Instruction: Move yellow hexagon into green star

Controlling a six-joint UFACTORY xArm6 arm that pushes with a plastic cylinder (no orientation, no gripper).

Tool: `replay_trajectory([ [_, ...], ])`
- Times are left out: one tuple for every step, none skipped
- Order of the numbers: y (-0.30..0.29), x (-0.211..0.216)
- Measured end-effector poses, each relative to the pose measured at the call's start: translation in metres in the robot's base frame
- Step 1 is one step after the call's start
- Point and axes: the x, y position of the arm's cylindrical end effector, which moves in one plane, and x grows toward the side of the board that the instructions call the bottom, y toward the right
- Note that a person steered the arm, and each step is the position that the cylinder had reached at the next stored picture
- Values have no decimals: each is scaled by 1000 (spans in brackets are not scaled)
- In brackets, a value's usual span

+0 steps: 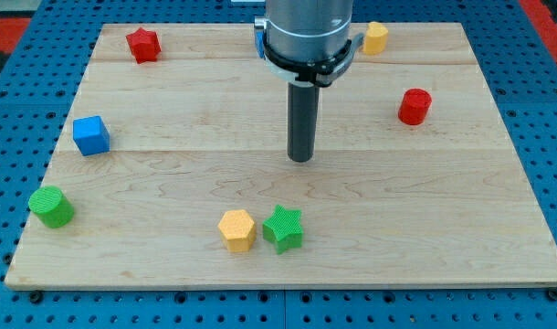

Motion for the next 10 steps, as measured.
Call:
replay_trajectory([
  [-8, -5],
  [-61, -10],
  [-72, -7],
  [-126, 27],
  [-165, 106],
  [-148, 125],
  [-87, 126],
  [-119, 126],
  [-138, 84],
  [-140, 50],
])
